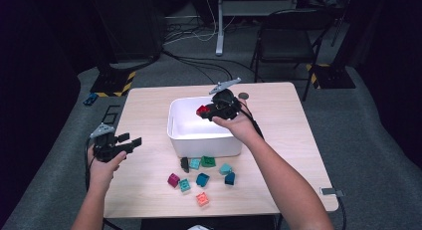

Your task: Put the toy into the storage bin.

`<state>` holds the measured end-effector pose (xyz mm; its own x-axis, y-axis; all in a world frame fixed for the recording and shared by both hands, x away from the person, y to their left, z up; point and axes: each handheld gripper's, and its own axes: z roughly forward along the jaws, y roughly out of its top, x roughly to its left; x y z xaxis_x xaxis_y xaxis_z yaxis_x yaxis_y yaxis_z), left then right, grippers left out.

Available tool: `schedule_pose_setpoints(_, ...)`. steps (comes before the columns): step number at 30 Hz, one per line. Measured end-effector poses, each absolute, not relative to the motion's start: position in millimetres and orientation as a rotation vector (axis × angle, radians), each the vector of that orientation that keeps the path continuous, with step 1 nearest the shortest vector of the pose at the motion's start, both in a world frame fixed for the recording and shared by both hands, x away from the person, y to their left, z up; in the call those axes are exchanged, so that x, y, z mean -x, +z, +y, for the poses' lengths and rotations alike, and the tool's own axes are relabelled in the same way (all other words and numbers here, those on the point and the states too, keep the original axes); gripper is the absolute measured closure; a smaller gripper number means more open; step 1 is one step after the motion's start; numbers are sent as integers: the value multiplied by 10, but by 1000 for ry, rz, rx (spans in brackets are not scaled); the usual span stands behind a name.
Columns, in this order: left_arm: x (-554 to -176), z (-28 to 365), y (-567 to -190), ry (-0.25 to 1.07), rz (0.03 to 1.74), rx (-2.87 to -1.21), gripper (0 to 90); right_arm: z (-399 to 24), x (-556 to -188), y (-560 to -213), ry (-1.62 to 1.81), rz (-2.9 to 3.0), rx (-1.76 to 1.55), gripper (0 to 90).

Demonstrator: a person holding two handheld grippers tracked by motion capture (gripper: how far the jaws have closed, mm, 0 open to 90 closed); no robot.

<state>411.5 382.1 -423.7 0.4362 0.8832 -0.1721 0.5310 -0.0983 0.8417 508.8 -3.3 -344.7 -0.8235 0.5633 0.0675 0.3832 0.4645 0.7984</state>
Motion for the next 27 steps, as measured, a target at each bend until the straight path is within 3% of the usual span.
schedule_pose_setpoints(27,-3797,3955,-4276,523,1265,-1750,361,415,-5529,-3796,1256,2558,-781,588)
